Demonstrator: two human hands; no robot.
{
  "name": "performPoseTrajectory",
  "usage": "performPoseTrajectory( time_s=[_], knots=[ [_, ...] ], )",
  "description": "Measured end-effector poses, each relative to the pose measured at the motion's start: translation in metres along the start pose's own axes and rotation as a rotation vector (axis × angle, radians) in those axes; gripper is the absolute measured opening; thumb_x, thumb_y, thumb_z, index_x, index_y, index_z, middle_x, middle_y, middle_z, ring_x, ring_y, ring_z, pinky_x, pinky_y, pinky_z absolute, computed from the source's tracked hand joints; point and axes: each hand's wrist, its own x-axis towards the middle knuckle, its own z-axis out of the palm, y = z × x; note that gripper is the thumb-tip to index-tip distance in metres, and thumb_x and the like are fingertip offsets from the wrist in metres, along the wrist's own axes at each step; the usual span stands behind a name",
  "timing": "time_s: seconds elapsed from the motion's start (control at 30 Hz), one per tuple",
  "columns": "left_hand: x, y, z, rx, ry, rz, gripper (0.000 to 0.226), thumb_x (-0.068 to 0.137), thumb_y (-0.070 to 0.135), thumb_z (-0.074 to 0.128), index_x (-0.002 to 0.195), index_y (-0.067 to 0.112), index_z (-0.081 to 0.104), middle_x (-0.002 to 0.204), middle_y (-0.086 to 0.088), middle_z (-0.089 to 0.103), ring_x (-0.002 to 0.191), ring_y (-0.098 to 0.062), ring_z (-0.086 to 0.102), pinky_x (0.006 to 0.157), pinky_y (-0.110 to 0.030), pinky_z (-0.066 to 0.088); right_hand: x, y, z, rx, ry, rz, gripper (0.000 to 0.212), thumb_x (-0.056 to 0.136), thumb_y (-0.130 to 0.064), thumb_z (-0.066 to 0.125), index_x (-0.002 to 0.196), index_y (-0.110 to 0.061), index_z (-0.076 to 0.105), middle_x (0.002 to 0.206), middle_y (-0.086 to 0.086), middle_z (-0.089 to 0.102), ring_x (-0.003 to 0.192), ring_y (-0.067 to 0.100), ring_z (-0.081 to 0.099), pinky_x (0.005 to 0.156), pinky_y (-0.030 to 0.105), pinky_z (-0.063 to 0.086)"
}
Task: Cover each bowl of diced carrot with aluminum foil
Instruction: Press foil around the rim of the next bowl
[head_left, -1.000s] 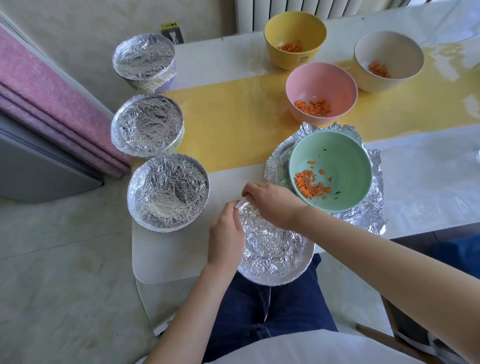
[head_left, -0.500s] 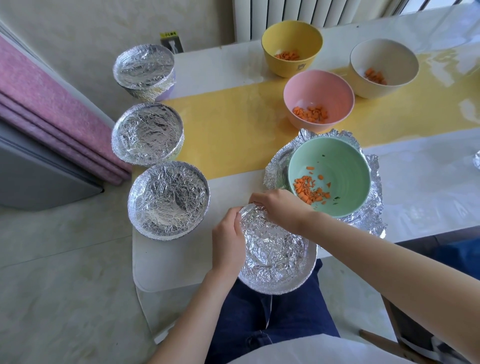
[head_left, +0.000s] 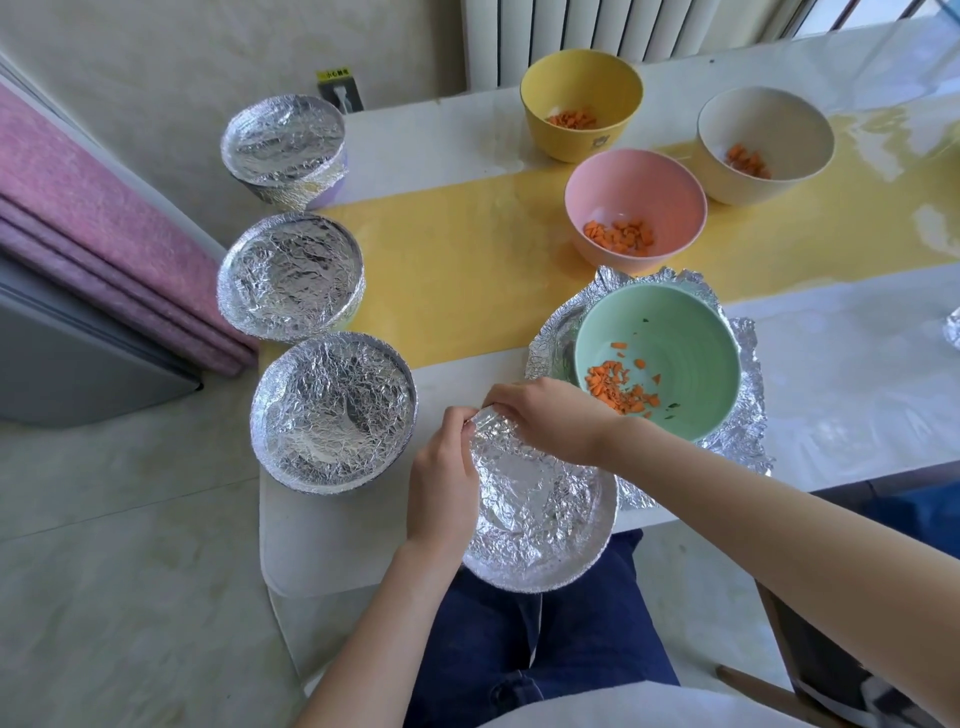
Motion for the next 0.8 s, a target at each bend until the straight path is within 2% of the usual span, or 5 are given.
performPoseTrajectory(
  time_s=[0.1,0.23,0.53,0.67,0.8],
  knots=[
    [0.004,0.003,-0.008,-0.011,0.062,0.093,0.023,0.090,-0.005,0.053,0.109,0.007,0.058,0.092,-0.007,0.068,0.079,-0.025,0.064,0.062,-0.029,0.046,-0.001,-0.006,-0.010,0.171,0.081,-0.018,0.027,0.100,-0.019,0.038,0.120,-0.009,0.054,0.109,0.008,0.065,0.095,0.025,0.061,0.082,0.037,0.046],
    [0.005,0.003,-0.010,-0.095,0.156,0.235,0.027,0.095,0.008,0.039,0.119,0.015,0.049,0.118,-0.007,0.060,0.108,-0.023,0.059,0.088,-0.037,0.051,-0.008,-0.010,-0.012,0.281,0.206,0.050,0.036,0.098,-0.030,0.043,0.123,-0.006,0.052,0.119,0.009,0.060,0.108,0.020,0.056,0.088,0.021,0.039],
    [0.001,0.005,-0.008,-0.061,0.254,0.322,0.020,0.097,0.015,0.040,0.113,0.017,0.052,0.101,0.004,0.045,0.092,-0.017,0.050,0.079,-0.039,0.048,-0.024,-0.013,-0.012,0.322,0.171,0.070,0.044,0.096,-0.034,0.047,0.133,-0.011,0.048,0.129,0.004,0.055,0.117,0.015,0.050,0.093,0.014,0.031],
    [0.002,0.006,-0.008,-0.059,0.241,0.346,0.022,0.099,0.017,0.039,0.112,0.013,0.056,0.099,0.003,0.046,0.091,-0.017,0.049,0.078,-0.038,0.048,-0.023,-0.013,-0.013,0.285,0.235,0.022,0.037,0.094,-0.027,0.054,0.126,-0.009,0.057,0.130,0.004,0.054,0.121,0.017,0.048,0.101,0.019,0.031],
    [0.004,0.006,-0.007,-0.059,0.233,0.348,0.023,0.097,0.014,0.043,0.110,0.010,0.061,0.097,0.002,0.048,0.089,-0.018,0.050,0.077,-0.038,0.048,-0.023,-0.017,-0.013,0.267,0.254,-0.024,0.031,0.094,-0.013,0.054,0.124,-0.006,0.059,0.122,0.007,0.062,0.112,0.021,0.057,0.095,0.021,0.037]
  ],
)
